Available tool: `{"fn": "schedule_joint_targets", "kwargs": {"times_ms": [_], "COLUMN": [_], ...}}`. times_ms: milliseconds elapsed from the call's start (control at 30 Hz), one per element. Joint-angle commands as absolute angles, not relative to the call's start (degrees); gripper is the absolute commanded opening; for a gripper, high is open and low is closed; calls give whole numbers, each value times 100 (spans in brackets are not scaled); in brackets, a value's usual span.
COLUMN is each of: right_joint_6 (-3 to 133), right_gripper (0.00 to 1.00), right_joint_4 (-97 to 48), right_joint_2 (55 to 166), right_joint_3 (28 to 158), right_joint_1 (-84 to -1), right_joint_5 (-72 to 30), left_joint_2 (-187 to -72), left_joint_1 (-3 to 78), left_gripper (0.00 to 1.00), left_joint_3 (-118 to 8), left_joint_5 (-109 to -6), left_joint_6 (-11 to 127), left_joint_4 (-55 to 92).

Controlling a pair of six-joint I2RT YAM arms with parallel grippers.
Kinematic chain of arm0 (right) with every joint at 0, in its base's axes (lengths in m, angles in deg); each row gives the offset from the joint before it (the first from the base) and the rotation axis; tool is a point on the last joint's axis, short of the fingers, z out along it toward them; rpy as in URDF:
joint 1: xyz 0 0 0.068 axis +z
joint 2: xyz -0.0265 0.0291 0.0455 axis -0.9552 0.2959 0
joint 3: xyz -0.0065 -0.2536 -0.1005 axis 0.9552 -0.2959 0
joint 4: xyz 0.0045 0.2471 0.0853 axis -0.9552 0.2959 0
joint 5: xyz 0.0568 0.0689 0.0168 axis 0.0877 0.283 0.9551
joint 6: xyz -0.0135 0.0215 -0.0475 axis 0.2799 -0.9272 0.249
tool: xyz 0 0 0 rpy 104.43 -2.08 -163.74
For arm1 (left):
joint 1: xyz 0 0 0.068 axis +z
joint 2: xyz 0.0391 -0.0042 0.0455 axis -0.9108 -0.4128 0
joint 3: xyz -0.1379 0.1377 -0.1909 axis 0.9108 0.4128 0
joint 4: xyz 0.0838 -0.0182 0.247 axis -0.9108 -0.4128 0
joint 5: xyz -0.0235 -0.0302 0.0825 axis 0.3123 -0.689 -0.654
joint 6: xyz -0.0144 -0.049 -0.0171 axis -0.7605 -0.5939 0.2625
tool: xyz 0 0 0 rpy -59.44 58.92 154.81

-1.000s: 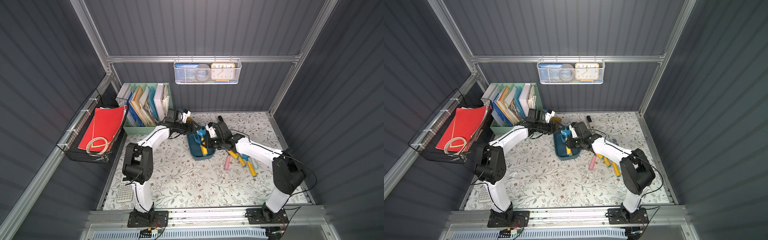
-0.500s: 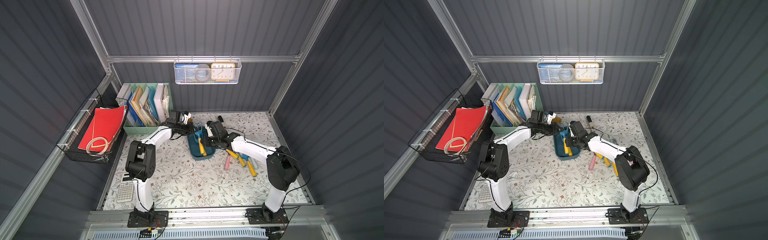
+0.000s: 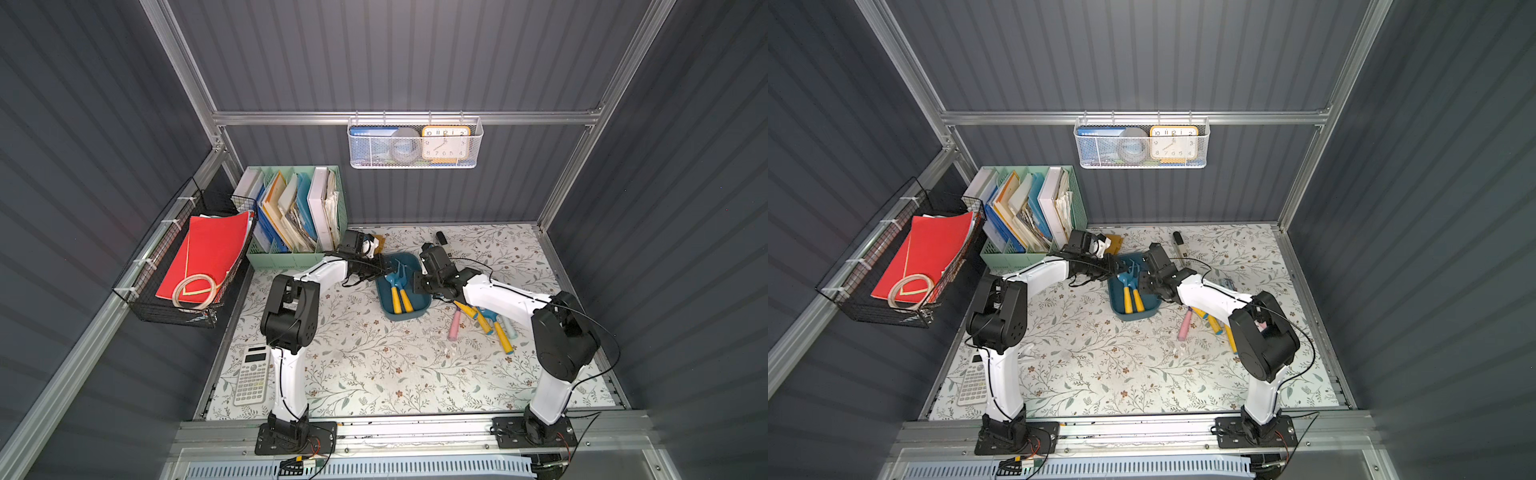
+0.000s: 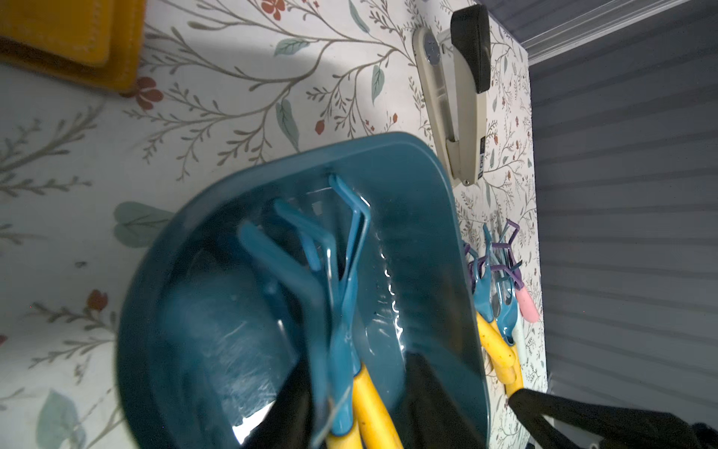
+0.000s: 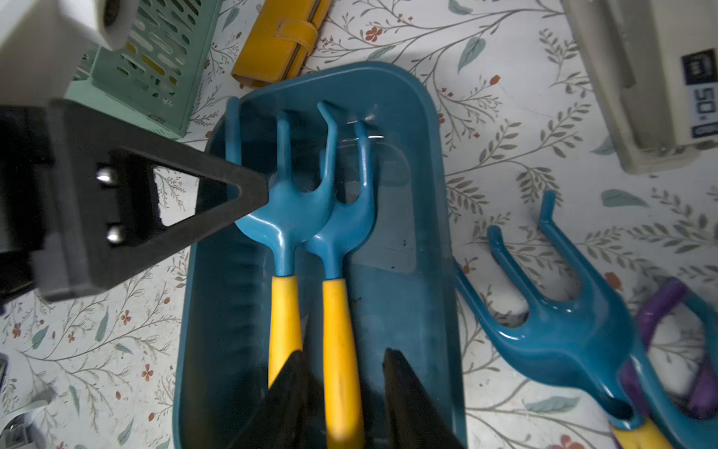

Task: Put the rake into the storage box
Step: Place the rake in the storage box, then pick up the rake at the center of the board.

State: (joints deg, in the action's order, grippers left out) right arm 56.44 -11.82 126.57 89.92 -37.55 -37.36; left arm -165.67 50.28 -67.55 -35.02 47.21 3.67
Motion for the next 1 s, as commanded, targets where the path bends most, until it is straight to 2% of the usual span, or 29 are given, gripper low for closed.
{"fn": "schedule_joint_targets", "kwargs": {"times_ms": [0, 100, 267, 400, 600, 967], "right_joint_6": [5408, 5304, 5007, 4638, 4507, 4730], "right_gripper": [39, 40, 52, 54, 54, 53], "right_joint_4": [-881, -807, -503, -67, 251, 457], "right_joint_2": [12494, 12424, 12279, 12206, 12136, 12130], "right_joint_3": [8889, 8837, 8721, 8556, 8136, 7764], "right_joint_1": [-3765, -3827, -4024, -4488, -5248, -5332], "right_joint_5": [-4441, -4669, -5186, -5214, -4601, -3576], "left_joint_2": [-16521, -16497, -16400, -16190, -16186, -16292], "left_joint_1": [5050, 5050, 5050, 5050, 5050, 5050], "left_gripper": [58, 59, 57, 58, 58, 58], "left_joint_3": [-6792, -6801, -6913, -6899, -6896, -6880], "left_joint_5": [-3511, -3561, -3760, -4278, -4401, -4231], "left_joint_6": [4775, 4790, 4787, 4795, 4811, 4712], "left_joint_4": [301, 254, 63, -49, -100, -18]}}
